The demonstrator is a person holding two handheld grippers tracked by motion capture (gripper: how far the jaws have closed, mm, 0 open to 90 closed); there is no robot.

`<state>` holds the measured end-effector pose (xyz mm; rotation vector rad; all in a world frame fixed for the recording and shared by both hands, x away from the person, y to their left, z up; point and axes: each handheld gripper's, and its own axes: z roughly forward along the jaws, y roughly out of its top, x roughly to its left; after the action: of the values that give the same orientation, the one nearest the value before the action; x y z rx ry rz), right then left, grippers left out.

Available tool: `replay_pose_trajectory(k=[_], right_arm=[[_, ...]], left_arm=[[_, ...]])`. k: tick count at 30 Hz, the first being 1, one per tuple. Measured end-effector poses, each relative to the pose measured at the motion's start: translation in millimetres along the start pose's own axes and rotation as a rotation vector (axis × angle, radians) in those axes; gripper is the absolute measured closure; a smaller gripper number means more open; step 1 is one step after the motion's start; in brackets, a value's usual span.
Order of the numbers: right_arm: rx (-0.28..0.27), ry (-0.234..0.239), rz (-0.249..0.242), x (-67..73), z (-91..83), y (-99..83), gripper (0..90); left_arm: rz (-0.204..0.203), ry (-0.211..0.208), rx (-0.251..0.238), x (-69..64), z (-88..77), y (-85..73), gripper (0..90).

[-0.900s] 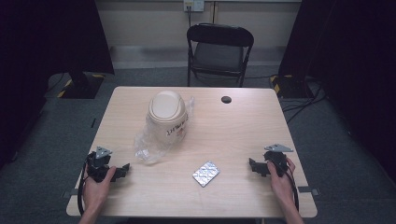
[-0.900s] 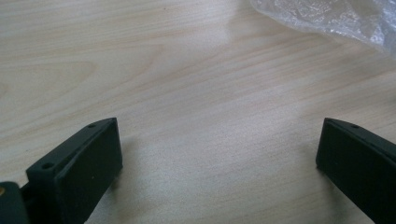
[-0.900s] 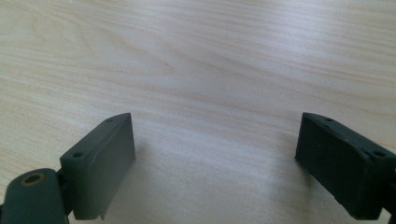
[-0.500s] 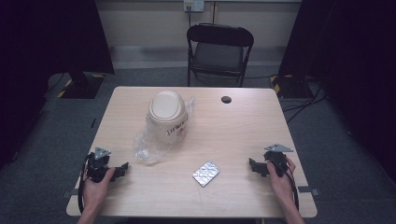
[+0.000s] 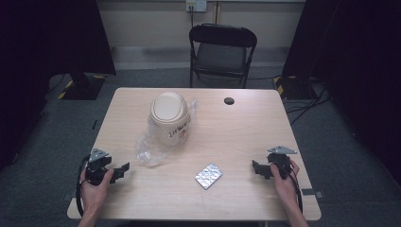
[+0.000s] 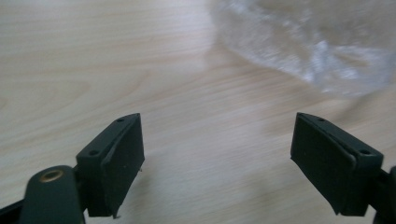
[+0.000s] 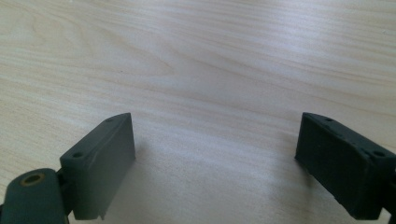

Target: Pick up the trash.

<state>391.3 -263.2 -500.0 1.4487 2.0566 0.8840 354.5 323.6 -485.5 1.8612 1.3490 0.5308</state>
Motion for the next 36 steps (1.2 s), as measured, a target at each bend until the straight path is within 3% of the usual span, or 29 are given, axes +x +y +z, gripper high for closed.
replay_pose_trajectory(k=[3, 12, 15, 18, 19, 20, 21, 24, 31, 36], right_arm=[[0.001, 0.0, 0.001, 0.1, 0.0, 0.0, 10.9], [0.0, 0.0, 0.0, 0.0, 0.0, 0.0, 10.9], [0.0, 0.0, 0.0, 0.0, 0.0, 0.0, 10.9], [0.0, 0.0, 0.0, 0.0, 0.0, 0.0, 10.9], [0.0, 0.0, 0.0, 0.0, 0.0, 0.0, 10.9], [0.0, 0.0, 0.0, 0.0, 0.0, 0.0, 10.9], [0.0, 0.0, 0.0, 0.1, 0.0, 0.0, 10.9], [0.0, 0.0, 0.0, 0.0, 0.0, 0.0, 10.9], [0.0, 0.0, 0.0, 0.0, 0.0, 0.0, 10.9], [0.0, 0.0, 0.0, 0.0, 0.0, 0.0, 10.9]], left_arm=[[0.022, -0.027, -0.039, -9.2, -3.6, 5.9, 19.6], [0.065, -0.097, -0.064, -29.3, -3.9, 23.7, 22.1], [0.053, -0.143, -0.092, -34.0, -3.0, 28.4, 22.0], [0.116, -0.118, -0.075, -41.0, 0.0, 35.6, 22.0], [0.126, -0.142, -0.083, -44.8, 1.4, 39.9, 22.0], [0.126, -0.142, -0.083, -44.8, 1.4, 39.9, 22.0], [0.133, -0.171, -0.089, -47.6, 1.8, 44.8, 22.0], [0.151, -0.159, -0.098, -52.4, 1.5, 50.0, 22.0], [0.179, -0.184, -0.112, -60.9, 3.3, 64.7, 22.0], [0.203, -0.236, -0.137, -66.3, 4.6, 74.2, 22.0]])
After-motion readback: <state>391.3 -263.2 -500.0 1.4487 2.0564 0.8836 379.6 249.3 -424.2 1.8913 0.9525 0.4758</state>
